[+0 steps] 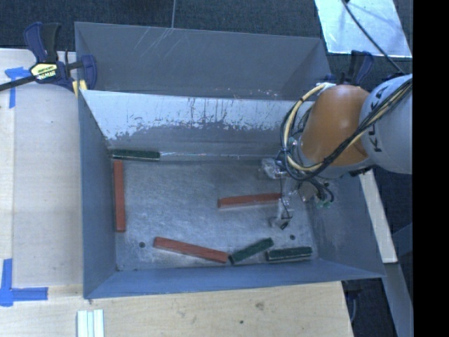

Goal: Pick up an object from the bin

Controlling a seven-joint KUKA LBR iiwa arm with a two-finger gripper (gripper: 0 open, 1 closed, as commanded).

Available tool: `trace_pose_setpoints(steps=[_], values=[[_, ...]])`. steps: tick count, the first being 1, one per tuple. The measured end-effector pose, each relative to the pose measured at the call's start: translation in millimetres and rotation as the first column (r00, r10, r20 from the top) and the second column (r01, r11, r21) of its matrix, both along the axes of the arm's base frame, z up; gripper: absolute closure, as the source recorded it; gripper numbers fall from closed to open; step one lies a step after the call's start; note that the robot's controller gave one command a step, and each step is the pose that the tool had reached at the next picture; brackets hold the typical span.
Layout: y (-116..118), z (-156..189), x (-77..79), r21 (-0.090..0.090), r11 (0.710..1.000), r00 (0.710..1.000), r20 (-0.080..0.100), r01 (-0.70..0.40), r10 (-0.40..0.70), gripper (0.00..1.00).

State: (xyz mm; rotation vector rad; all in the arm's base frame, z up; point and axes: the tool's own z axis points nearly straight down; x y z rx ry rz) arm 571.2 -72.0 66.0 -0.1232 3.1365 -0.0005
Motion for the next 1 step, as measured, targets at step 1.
trace_pose_setpoints(steps=[1], values=[[0.2, 5.9, 1.2, 0.000, 1.000, 1.000, 0.006, -0.001, 0.001, 1.00]])
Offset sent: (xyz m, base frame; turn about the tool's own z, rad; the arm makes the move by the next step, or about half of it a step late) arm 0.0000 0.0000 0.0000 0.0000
